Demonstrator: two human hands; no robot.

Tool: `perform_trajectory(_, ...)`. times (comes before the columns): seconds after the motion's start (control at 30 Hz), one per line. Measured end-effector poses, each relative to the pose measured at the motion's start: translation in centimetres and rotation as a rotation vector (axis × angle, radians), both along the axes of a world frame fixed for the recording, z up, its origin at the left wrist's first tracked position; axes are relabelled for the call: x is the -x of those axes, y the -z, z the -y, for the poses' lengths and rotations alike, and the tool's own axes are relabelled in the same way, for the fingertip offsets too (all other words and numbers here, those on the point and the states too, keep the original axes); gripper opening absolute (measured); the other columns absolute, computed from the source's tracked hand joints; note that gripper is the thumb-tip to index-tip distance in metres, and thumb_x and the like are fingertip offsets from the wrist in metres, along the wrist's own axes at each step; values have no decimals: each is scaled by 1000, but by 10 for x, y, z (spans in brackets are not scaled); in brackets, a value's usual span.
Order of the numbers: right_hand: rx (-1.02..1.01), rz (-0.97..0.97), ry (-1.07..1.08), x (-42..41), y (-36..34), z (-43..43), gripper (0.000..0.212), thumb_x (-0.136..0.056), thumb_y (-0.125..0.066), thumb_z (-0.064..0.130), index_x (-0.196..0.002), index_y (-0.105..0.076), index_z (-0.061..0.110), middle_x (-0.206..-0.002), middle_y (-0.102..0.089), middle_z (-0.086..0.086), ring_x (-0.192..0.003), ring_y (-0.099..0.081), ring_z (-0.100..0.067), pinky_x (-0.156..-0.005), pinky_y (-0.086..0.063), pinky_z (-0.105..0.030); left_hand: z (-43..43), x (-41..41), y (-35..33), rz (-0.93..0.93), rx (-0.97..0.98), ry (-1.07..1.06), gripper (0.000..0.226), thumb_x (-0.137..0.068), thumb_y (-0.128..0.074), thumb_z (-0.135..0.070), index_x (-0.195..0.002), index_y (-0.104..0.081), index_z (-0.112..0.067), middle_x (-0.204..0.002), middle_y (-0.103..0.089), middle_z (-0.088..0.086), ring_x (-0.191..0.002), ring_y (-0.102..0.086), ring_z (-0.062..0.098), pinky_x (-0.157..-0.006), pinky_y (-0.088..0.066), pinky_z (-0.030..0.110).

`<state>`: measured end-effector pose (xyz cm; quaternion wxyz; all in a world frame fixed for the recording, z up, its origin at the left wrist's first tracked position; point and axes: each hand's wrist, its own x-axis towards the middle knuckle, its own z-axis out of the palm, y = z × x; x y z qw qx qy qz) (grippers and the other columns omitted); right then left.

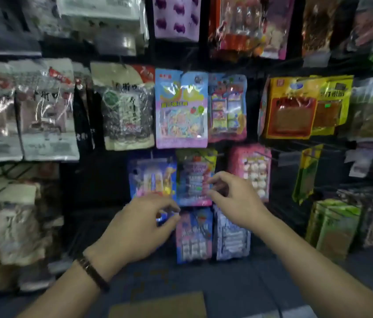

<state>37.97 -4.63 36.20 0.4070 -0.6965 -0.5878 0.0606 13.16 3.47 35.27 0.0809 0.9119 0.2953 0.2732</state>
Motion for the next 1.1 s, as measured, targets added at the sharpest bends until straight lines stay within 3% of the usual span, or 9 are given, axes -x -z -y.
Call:
perform_trajectory(0.2, 271, -236, -39, 66, 163, 44, 5, -96, -71, 22, -98, -75, 25, -86, -75, 2, -79, -70, -14, -74, -55, -29, 67, 76, 162, 35, 458, -64, 7, -99, -72, -27, -100, -77, -32, -96, -74, -21, -93, -66, -10, -73, -45, 6)
perform_trajectory(0.33, 549, -471, 17, 92, 259, 71, 16, -99, -67, 19, -86, -75, 20, -88, -79, -7, -78, -73, -30, -67, -59, -40, 75, 116, 274, -133, 714, -195, 14, -104, -61, -44, -97, -73, -43, -95, -74, -18, -86, -68, 2, -76, -57, 24)
perform_trajectory(0.47, 874, -745, 227, 101, 375, 115, 18, -108, -58, 27, -98, -67, 14, -85, -72, -4, -73, -65, -19, -69, -50, -32, 96, 162, 386, -301, 981, -357, 23, -108, -57, -33, -115, -76, -22, -113, -74, 1, -99, -66, 23, -89, -52, 26)
perform_trajectory(0.53, 1043, -831, 359, 102, 433, 152, 20, -109, -52, 29, -114, -63, 13, -96, -71, -6, -82, -67, -21, -69, -52, -31, 108, 199, 447, -443, 1019, -472, 25, -101, -52, -54, -97, -72, -40, -112, -75, 2, -100, -67, 26, -91, -54, 37)
perform_trajectory(0.6, 1239, -886, 431, 103, 467, 179, 32, -104, -58, 33, -126, -59, 10, -110, -69, -11, -95, -70, -27, -69, -58, -34, 116, 228, 495, -508, 1082, -574, 29, -92, -53, -52, -73, -63, -33, -94, -73, 5, -91, -66, 30, -77, -53, 36)
perform_trajectory(0.73, 1389, -801, 440, 71, 544, 187, 68, -79, -71, 49, -134, -59, 11, -126, -64, -17, -109, -67, -38, -86, -63, -52, 138, 215, 450, -311, 1352, -660, 21, -102, -62, -34, -119, -56, -22, -119, -61, 9, -108, -58, 32, -88, -47, 38)
perform_trajectory(0.87, 1407, -779, 421, 68, 553, 181, 77, -77, -66, 44, -148, -54, 16, -145, -59, -15, -125, -61, -38, -106, -53, -53, 140, 211, 450, -276, 1572, -664, 19, -109, -53, -26, -122, -54, -13, -126, -60, 7, -111, -58, 28, -96, -47, 38)
perform_trajectory(0.97, 1383, -848, 474, 89, 497, 179, 51, -90, -66, 40, -132, -63, 10, -130, -63, -16, -117, -62, -38, -102, -54, -46, 130, 217, 461, -277, 1555, -696, 24, -103, -53, -23, -120, -63, -11, -121, -66, 12, -102, -62, 30, -97, -51, 40)
perform_trajectory(1.1, 1167, -1011, 580, 87, 446, 171, 35, -99, -62, 41, -122, -67, 14, -139, -55, -7, -131, -54, -32, -92, -53, -39, 108, 220, 430, 84, 1663, -861, 27, -103, -60, -24, -121, -65, -5, -132, -64, 21, -112, -62, 42, -84, -52, 43)
